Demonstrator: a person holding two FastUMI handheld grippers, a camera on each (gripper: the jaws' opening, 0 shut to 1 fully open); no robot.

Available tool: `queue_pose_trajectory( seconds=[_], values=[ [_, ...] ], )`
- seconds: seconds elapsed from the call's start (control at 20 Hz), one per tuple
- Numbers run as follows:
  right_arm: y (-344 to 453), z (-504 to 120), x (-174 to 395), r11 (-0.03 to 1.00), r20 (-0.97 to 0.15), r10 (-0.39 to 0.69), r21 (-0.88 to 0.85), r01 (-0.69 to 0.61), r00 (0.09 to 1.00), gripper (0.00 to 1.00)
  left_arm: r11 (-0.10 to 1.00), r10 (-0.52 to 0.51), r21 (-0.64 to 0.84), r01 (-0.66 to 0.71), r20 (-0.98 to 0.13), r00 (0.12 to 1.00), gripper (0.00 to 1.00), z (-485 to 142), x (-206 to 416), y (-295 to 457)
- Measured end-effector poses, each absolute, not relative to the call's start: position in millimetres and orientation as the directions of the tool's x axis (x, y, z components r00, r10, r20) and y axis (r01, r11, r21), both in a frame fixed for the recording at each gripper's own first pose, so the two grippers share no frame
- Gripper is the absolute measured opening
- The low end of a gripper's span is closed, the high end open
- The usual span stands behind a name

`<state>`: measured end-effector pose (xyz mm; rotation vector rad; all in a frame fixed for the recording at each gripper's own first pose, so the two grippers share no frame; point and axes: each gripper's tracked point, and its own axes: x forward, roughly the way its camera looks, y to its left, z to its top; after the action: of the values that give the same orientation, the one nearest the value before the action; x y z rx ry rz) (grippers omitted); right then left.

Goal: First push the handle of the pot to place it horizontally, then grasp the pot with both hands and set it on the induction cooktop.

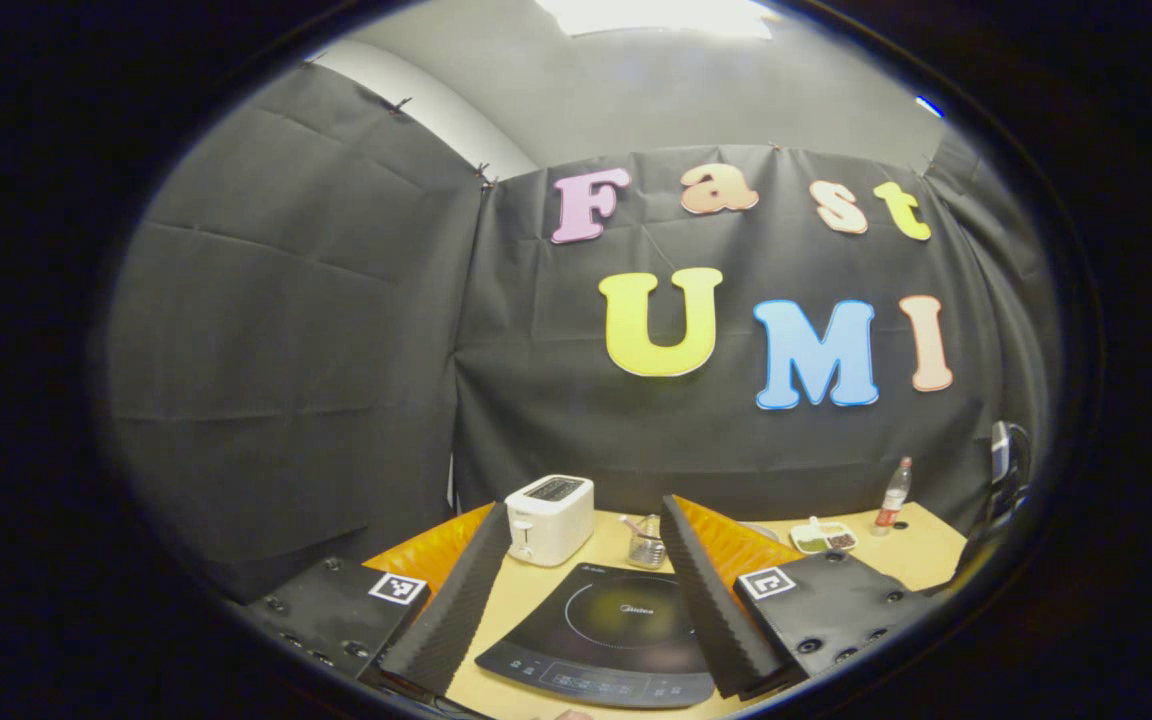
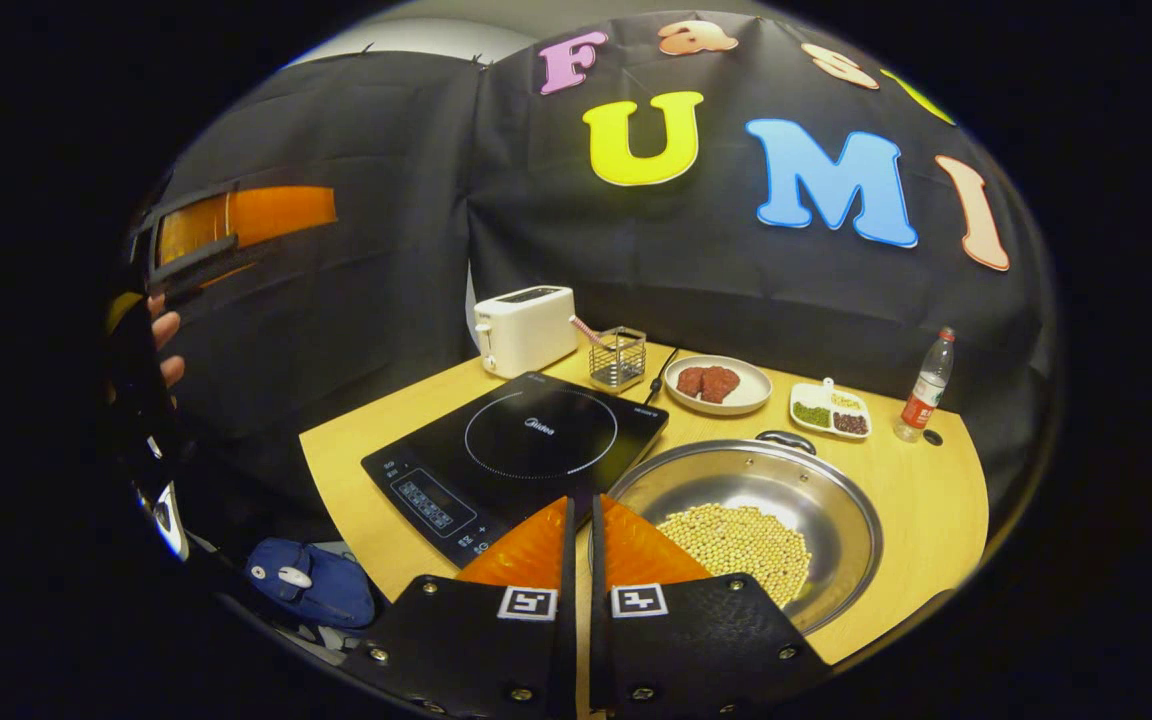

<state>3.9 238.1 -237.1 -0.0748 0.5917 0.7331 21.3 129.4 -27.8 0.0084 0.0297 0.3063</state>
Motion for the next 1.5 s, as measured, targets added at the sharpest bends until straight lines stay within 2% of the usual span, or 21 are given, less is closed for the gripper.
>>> queue_pose_trajectory(
  seconds=[0.1, 0.15, 0.3, 0.75, 1.0, 1.05, 1.15, 1.5],
  values=[
    [242.4, -250.7, -1.2, 0.741, -0.562, 0.609, 0.150, -0.655, 0.560, 0.06, 0.953, 0.304, 0.010, -0.303, -0.032, 0.952, 0.98, -30.1, 23.4, 134.3],
    [244.1, -256.1, -3.7, 0.736, -0.575, 0.609, 0.154, -0.659, 0.546, 0.06, 0.952, 0.305, 0.010, -0.305, -0.033, 0.952, 0.94, -31.2, 25.8, 136.1],
    [248.6, -274.7, -11.1, 0.723, -0.613, 0.606, 0.160, -0.672, 0.507, 0.06, 0.951, 0.308, 0.008, -0.308, -0.040, 0.951, 0.98, -37.1, 29.2, 143.7],
    [245.2, -326.2, -28.1, 0.735, -0.725, 0.567, 0.231, -0.638, 0.391, 0.06, 0.957, 0.290, 0.003, -0.291, -0.050, 0.956, 0.98, -46.0, 44.2, 146.3],
    [238.8, -338.4, -25.5, 0.766, -0.754, 0.544, 0.267, -0.584, 0.368, 0.05, 0.963, 0.269, 0.008, -0.269, -0.049, 0.962, 1.00, -47.7, 59.6, 143.7],
    [238.0, -339.7, -25.7, 0.767, -0.758, 0.542, 0.270, -0.582, 0.362, 0.03, 0.965, 0.262, 0.009, -0.262, -0.047, 0.964, 1.00, -46.5, 64.2, 141.5],
    [233.9, -343.8, -28.1, 0.773, -0.771, 0.527, 0.260, -0.579, 0.357, 0.01, 0.971, 0.241, 0.006, -0.241, -0.049, 0.969, 0.98, -48.5, 74.1, 135.4],
    [223.9, -345.5, -30.8, 0.799, -0.788, 0.498, 0.255, -0.545, 0.362, 0.01, 0.989, 0.146, -0.022, -0.148, -0.053, 0.988, 1.00, -54.6, 110.9, 109.4]
  ],
)
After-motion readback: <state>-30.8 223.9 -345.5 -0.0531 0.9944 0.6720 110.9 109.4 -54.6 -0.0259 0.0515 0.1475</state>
